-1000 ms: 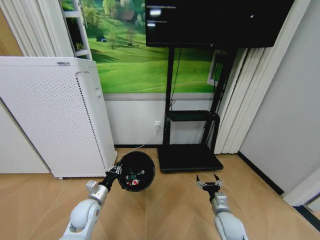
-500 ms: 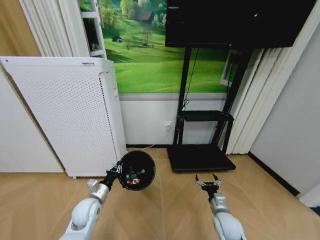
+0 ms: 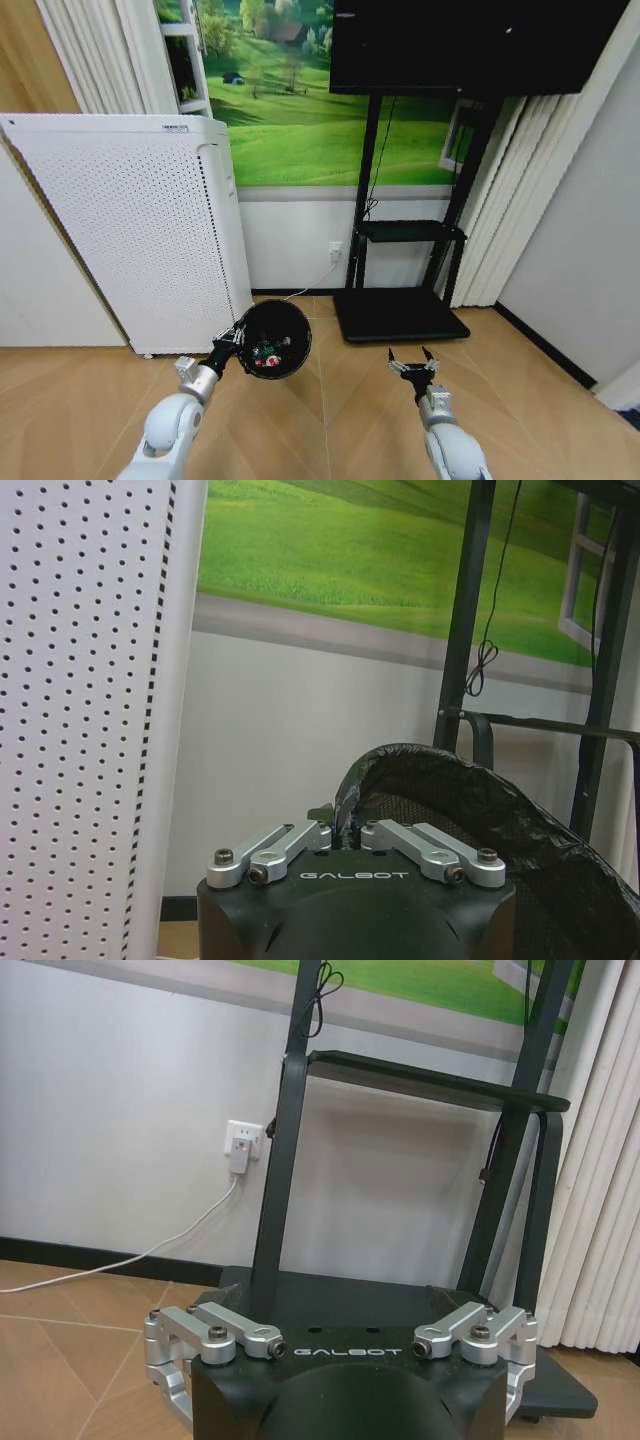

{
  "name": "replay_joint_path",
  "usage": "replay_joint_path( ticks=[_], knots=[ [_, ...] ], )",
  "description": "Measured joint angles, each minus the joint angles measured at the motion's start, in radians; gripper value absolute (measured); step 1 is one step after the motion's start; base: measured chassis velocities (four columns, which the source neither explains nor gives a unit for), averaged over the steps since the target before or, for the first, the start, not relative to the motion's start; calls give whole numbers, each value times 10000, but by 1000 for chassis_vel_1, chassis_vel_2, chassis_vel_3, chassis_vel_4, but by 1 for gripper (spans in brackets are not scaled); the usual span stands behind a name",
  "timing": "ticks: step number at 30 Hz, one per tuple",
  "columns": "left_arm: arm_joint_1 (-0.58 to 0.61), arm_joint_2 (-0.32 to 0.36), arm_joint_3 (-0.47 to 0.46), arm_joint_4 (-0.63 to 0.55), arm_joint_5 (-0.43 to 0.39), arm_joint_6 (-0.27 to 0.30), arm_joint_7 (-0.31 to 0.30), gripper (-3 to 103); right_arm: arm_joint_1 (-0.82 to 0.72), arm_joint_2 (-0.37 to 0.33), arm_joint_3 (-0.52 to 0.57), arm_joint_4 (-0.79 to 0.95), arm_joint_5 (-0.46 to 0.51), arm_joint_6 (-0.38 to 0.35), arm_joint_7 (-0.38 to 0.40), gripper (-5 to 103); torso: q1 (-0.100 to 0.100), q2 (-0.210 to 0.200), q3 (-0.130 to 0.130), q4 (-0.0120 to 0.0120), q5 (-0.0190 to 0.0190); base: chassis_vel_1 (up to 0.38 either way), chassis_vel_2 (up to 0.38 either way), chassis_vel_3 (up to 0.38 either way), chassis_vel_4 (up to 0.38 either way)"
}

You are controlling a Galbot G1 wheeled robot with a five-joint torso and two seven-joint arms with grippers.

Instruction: Pick up the trash bin and place the garbage on the floor into it.

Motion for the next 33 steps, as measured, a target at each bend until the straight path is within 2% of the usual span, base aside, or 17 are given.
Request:
replay_joint_path(
  ticks=[13, 14, 19, 21, 33],
  knots=[
    [-6, -41, 68, -60, 35, 17, -57, 7, -37, -109, 68, -25, 147, 93, -29, 100, 0, 0, -1, -3, 5, 195, -184, -189, 203],
    [-4, -62, 93, -63, 47, 20, -79, 7, -37, -130, 84, -27, 168, 101, -31, 100, -1, 0, -2, -1, -7, 270, -273, -275, 282],
    [36, -87, 118, -67, 89, 23, -102, 7, -37, -157, 94, -66, 206, 118, -35, 100, 0, 0, -1, -1, 6, 290, -286, -293, 304],
    [39, -88, 120, -67, 89, 23, -102, 7, -36, -157, 95, -69, 208, 123, -35, 100, -2, 0, -1, 0, -5, 321, -321, -339, 330],
    [314, -359, 70, -82, 243, 5, -385, 7, 11, -87, 18, -244, 139, 370, -69, 100, -7, 2, -5, 0, -1, 286, -283, -309, 304]
  ],
)
